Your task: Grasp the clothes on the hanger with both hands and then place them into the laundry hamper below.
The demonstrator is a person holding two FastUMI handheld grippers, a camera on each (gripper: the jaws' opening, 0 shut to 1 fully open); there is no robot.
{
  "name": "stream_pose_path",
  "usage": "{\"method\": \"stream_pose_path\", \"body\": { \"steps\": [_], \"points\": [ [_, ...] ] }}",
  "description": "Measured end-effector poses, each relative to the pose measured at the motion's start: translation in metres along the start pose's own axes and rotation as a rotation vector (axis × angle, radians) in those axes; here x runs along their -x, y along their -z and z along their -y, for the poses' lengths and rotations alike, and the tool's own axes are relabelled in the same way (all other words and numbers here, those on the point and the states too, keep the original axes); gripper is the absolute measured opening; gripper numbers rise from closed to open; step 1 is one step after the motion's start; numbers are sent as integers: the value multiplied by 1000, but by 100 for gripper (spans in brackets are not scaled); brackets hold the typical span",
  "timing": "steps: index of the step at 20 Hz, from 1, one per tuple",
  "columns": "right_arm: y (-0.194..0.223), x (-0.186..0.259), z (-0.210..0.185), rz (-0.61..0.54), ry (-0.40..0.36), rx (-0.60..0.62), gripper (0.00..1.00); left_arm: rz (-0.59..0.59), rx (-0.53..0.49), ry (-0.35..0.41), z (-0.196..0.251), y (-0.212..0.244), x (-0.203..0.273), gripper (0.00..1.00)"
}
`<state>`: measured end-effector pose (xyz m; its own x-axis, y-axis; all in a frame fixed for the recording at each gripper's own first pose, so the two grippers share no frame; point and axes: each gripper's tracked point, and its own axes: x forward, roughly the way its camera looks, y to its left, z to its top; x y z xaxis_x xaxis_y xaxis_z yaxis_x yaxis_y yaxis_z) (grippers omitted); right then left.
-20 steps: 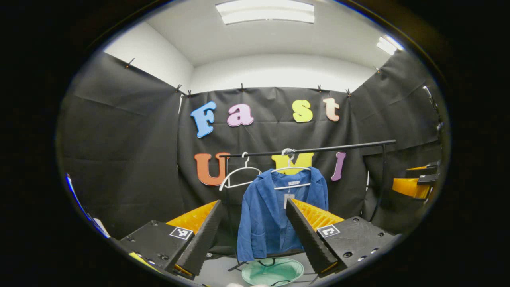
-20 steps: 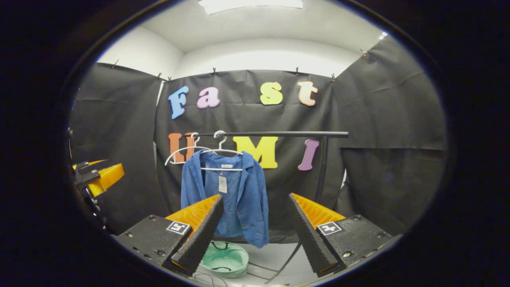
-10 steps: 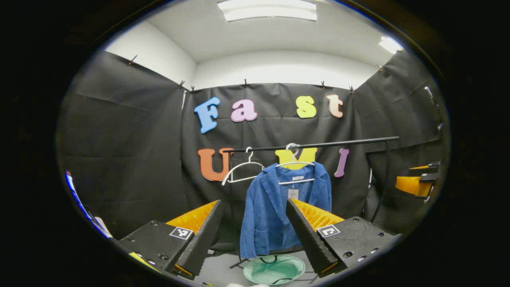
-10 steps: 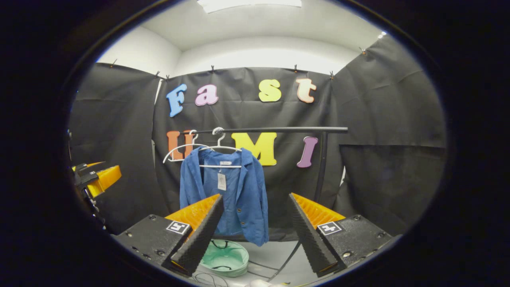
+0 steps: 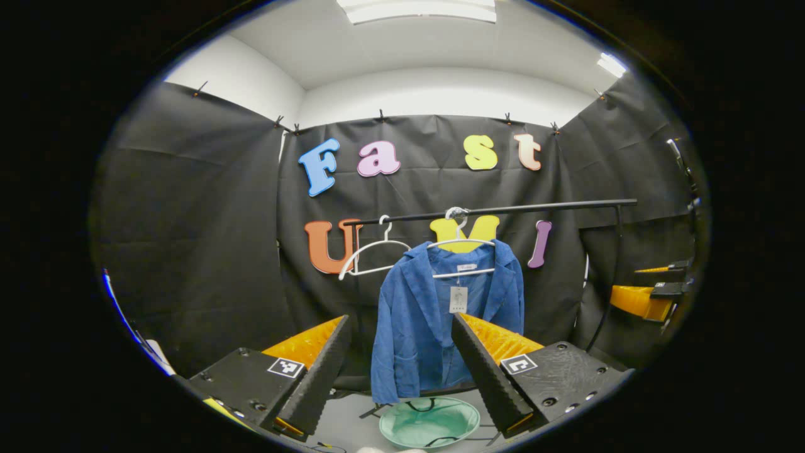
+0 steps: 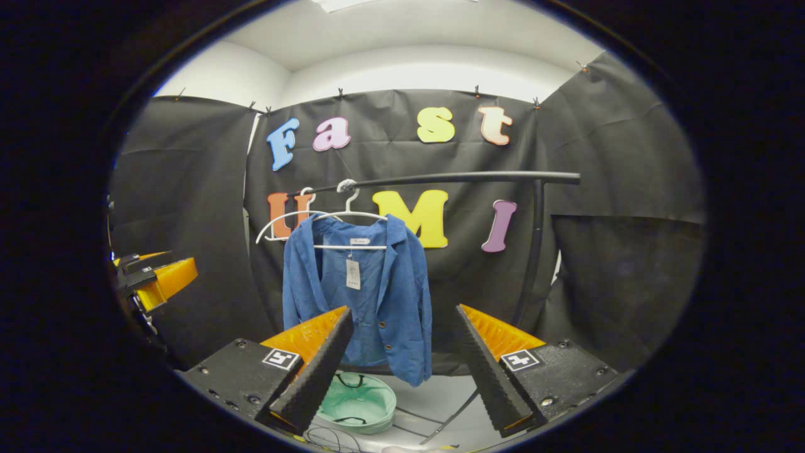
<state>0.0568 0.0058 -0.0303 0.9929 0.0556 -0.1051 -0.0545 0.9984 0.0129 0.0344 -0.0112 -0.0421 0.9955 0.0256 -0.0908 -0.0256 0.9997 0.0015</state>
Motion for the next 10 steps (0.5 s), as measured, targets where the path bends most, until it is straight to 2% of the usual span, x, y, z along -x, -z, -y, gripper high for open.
{"method": "stream_pose_path", "body": {
  "steps": [10],
  "points": [
    [5,-112,3,0,-76,28,100,47,-28,-34,25,9,-73,99]
  ]
}}
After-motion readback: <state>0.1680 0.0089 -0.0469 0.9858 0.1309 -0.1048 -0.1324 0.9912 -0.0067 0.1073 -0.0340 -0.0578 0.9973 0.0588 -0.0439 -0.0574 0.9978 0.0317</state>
